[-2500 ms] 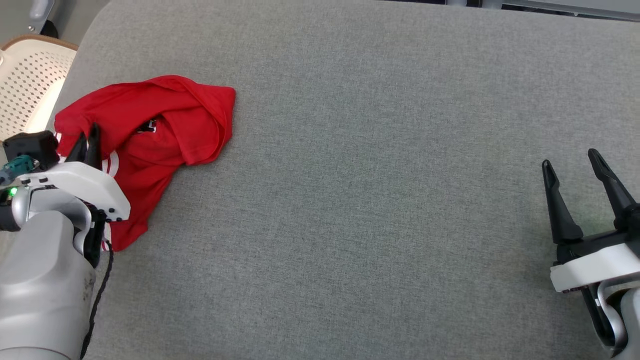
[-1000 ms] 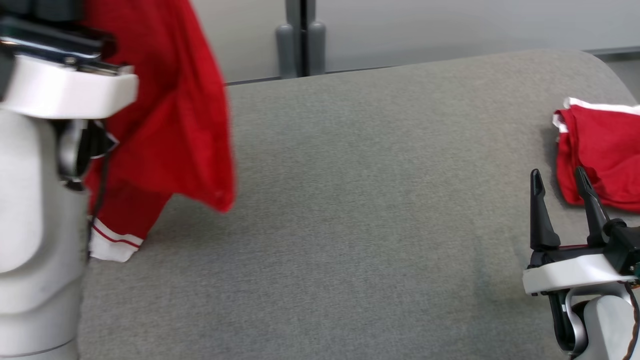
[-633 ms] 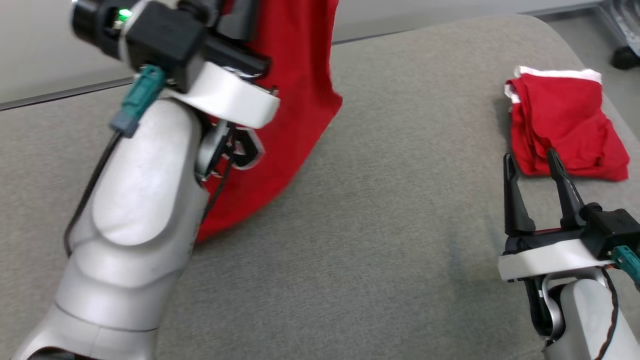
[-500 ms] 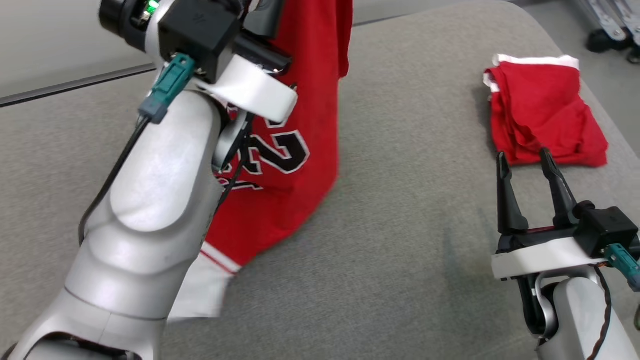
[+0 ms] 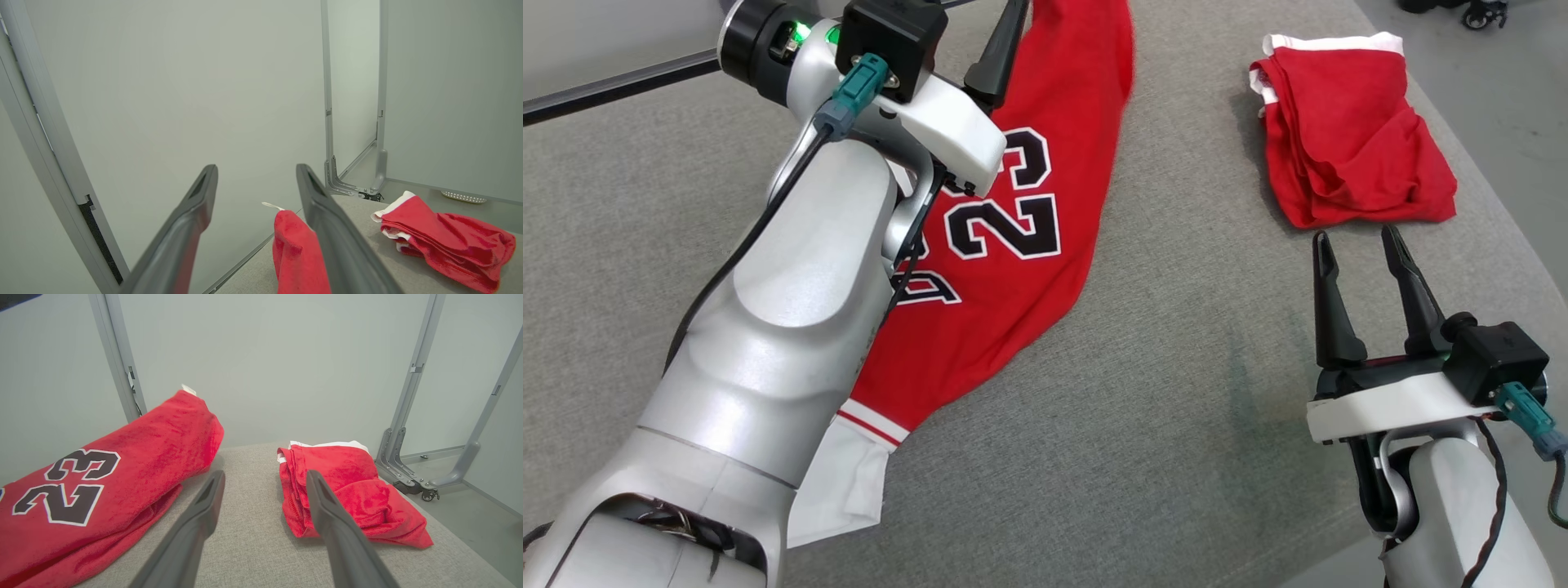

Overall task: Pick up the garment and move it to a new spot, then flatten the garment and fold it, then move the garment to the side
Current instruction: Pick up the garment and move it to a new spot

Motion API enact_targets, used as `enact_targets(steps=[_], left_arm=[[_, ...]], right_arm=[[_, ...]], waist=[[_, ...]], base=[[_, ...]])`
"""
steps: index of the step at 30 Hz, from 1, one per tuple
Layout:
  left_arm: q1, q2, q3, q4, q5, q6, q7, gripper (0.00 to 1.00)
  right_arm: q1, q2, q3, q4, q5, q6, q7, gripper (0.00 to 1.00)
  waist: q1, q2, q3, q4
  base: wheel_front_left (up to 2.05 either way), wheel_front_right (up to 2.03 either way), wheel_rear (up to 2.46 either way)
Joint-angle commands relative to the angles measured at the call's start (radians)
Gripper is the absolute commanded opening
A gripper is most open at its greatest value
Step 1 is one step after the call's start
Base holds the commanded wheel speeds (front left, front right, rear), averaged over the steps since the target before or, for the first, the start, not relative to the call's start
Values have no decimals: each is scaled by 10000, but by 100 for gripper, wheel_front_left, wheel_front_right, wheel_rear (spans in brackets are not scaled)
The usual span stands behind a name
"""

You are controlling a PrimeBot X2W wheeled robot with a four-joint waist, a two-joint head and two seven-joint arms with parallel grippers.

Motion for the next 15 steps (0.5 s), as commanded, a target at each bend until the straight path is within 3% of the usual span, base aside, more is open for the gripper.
enact_targets(steps=[1, 8, 15], left_arm=[[-63, 40, 48, 51, -10, 94, -40, 100], [728, 468, 1021, -701, -63, 144, -30, 100], [2666, 1038, 2304, -2154, -133, -39, -29, 100]], right_arm=[[-115, -3, -51, 2, 54, -4, -54, 100], [47, -50, -419, 3, -252, -4, -54, 100], [390, -519, -798, 34, -428, -4, -54, 100]], waist=[[0, 0, 26, 196], [0, 0, -278, 1304], [0, 0, -885, 2804]], base=[[0, 0, 0], [0, 0, 0], [0, 0, 0]])
